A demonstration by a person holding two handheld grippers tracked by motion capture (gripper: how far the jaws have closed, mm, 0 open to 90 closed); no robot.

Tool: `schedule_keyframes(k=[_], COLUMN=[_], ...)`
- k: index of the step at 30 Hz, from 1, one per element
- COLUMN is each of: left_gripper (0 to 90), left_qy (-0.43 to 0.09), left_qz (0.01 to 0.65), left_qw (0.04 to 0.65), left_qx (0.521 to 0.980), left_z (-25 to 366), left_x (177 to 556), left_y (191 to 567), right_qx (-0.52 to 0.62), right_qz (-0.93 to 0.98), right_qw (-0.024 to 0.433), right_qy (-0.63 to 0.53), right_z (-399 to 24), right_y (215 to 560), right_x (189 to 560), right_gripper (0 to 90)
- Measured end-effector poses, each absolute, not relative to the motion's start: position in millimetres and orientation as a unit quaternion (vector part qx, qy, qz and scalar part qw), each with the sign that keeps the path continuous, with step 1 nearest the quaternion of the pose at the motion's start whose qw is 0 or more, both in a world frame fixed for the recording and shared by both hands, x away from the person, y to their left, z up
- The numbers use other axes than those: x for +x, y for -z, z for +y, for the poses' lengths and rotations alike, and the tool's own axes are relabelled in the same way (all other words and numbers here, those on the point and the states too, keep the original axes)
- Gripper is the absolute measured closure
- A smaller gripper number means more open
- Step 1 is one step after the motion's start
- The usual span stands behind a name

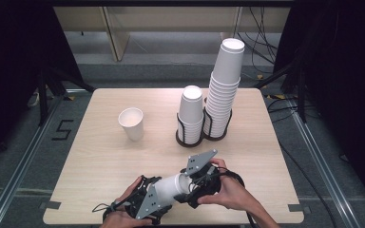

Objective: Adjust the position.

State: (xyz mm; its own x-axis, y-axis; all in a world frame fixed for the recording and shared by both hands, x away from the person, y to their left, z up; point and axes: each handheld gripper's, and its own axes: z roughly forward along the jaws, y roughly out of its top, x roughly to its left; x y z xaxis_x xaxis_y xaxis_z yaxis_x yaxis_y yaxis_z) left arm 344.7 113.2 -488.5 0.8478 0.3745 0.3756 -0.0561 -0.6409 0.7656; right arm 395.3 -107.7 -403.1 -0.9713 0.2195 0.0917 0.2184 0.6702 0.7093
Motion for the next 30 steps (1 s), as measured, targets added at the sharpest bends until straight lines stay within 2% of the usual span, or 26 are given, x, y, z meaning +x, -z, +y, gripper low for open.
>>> schedule_keyframes(k=[15,18,30], left_gripper=[9.2,9.0,5.4], left_qy=[-0.261,-0.265,-0.235], left_qz=[0.085,0.080,0.093], left_qw=[0.416,0.408,0.511], left_qx=[0.867,0.870,0.822], left_z=[112,114,123], left_x=[343,344,346], left_y=[488,487,486], right_qx=[0.125,0.128,0.138], right_qz=[0.912,0.912,0.881], right_qw=[-0.036,-0.039,-0.085], right_qy=[-0.388,-0.389,-0.445], right_z=[-102,-102,-121], right_y=[413,414,412], right_x=[400,400,414], right_gripper=[17.2,22.2,23.9])
